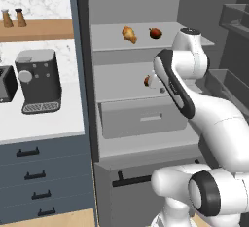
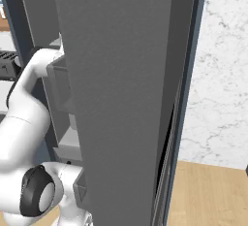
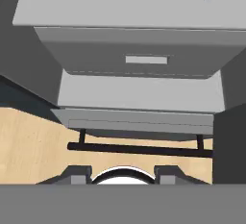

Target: Place one bell pepper and one chicken drumstick in each tupperware on the nearby counter, to pack two identical lunches.

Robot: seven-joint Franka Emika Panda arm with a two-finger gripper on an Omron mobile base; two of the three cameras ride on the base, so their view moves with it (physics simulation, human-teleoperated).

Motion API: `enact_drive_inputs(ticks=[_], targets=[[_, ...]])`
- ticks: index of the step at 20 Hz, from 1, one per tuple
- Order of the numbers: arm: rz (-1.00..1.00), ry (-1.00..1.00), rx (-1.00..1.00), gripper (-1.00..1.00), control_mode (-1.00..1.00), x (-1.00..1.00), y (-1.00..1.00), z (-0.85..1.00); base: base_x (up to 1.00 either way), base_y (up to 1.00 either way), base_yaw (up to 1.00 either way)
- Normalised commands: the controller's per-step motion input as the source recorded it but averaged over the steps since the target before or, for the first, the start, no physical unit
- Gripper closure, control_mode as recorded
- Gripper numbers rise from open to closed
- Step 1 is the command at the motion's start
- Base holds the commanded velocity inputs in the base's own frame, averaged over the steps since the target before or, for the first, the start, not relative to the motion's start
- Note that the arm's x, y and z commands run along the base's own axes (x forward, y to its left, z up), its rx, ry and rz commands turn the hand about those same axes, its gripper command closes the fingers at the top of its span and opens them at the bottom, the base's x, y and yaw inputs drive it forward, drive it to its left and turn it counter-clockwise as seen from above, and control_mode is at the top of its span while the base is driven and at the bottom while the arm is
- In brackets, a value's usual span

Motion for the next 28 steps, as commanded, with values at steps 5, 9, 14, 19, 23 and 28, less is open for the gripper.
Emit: enact_drive_inputs(ticks=[5, 9, 14, 19, 23, 28], targets=[[0.05, -0.04, 0.00, -1.00, -1.00, -0.45, 0.05, 0.00, 0.00, 0.00, 0.00], [0.07, -0.53, 0.00, -1.00, -1.00, -0.96, 0.11, 0.38, 0.00, 0.00, 0.00], [0.11, -0.56, 0.00, -1.00, -1.00, -0.57, 0.07, 1.00, 0.00, 0.00, 0.00], [0.05, -0.51, 0.00, -1.00, -1.00, -0.18, 0.08, 0.96, 0.00, 0.00, 0.00], [0.00, -0.30, 0.07, -1.00, -1.00, 0.00, 0.00, 0.49, 0.00, 0.00, 0.00], [0.00, -0.02, 0.06, -1.00, -1.00, 0.40, 0.02, 0.46, 0.00, 0.00, 0.00]])
